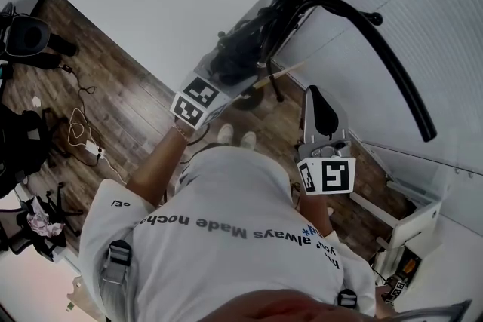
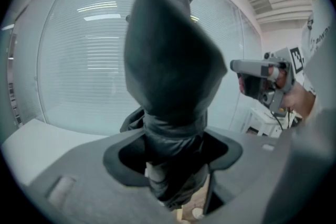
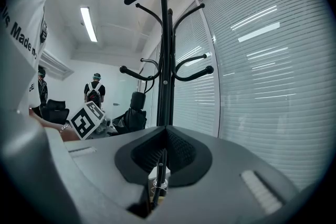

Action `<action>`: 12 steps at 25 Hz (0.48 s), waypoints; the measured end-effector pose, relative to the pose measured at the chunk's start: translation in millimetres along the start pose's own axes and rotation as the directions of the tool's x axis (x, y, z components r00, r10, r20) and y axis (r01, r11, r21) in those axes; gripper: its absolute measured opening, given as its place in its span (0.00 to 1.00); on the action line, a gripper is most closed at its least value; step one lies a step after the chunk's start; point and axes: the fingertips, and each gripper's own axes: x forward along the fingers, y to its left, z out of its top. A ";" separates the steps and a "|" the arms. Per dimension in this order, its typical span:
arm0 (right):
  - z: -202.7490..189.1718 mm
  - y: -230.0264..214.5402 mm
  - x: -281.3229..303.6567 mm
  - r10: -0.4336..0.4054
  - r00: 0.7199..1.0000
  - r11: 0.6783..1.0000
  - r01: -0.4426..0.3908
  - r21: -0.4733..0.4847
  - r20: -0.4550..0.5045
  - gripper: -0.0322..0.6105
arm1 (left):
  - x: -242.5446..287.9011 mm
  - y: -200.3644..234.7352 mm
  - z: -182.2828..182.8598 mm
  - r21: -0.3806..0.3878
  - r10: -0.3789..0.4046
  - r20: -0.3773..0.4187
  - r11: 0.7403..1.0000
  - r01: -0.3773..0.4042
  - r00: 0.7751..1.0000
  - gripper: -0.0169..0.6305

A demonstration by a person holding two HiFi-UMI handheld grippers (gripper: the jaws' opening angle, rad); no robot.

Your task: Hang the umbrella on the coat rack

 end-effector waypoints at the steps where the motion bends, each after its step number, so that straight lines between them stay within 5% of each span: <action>1: -0.5 0.2 0.4 0.000 1.000 1.000 0.000 0.001 -0.001 0.05 | 1.4 0.1 -3.3 0.000 0.000 -0.008 1.000 0.000 1.000 0.47; 12: -3.1 2.9 3.7 0.006 1.000 1.000 -0.006 0.002 -0.006 0.05 | 10.4 3.0 -18.8 0.027 0.018 -0.015 0.999 -0.018 1.000 0.47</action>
